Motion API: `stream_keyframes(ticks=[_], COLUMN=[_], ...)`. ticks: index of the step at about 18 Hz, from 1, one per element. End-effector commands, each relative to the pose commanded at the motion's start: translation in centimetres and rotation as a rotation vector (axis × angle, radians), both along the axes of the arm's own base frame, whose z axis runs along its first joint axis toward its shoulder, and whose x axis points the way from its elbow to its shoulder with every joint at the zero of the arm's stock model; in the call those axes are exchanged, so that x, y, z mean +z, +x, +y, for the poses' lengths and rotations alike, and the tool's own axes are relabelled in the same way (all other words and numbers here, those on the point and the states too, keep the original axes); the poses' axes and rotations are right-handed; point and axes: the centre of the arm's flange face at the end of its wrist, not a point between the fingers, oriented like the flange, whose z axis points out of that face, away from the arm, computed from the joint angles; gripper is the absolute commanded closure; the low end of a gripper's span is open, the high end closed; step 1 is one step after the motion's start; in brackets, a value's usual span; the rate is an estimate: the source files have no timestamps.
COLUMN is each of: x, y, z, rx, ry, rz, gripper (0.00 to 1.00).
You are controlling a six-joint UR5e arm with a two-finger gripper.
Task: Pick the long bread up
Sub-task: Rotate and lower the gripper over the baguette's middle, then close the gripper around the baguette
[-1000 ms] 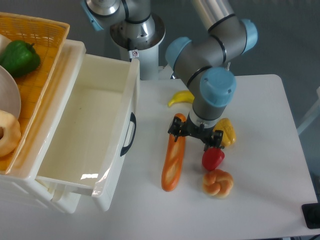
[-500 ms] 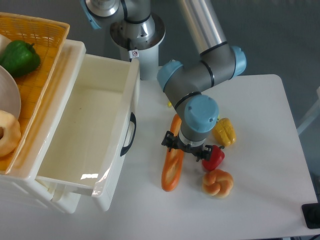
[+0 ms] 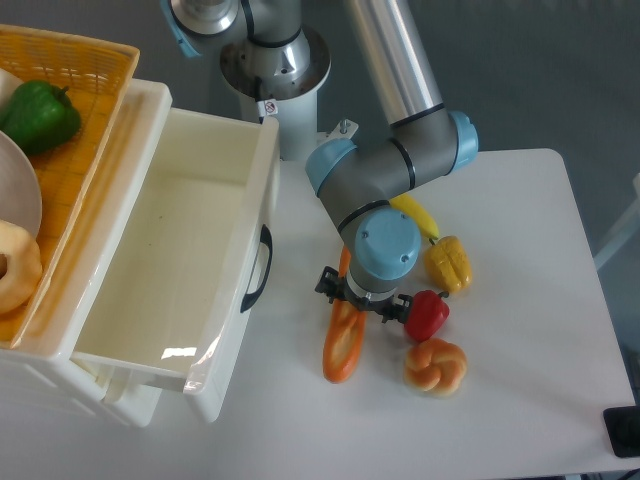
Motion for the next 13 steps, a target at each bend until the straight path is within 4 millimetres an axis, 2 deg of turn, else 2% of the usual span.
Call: stream_keyframes(ticks=[6,13], x=[-0.28,-0.55], y=[0.89,0.77], z=[0.60,0.69], rx=[0.034,0.034], ry=[0.004,0.008], rz=[-0.012,-0.007], gripper=[0.00,0.00])
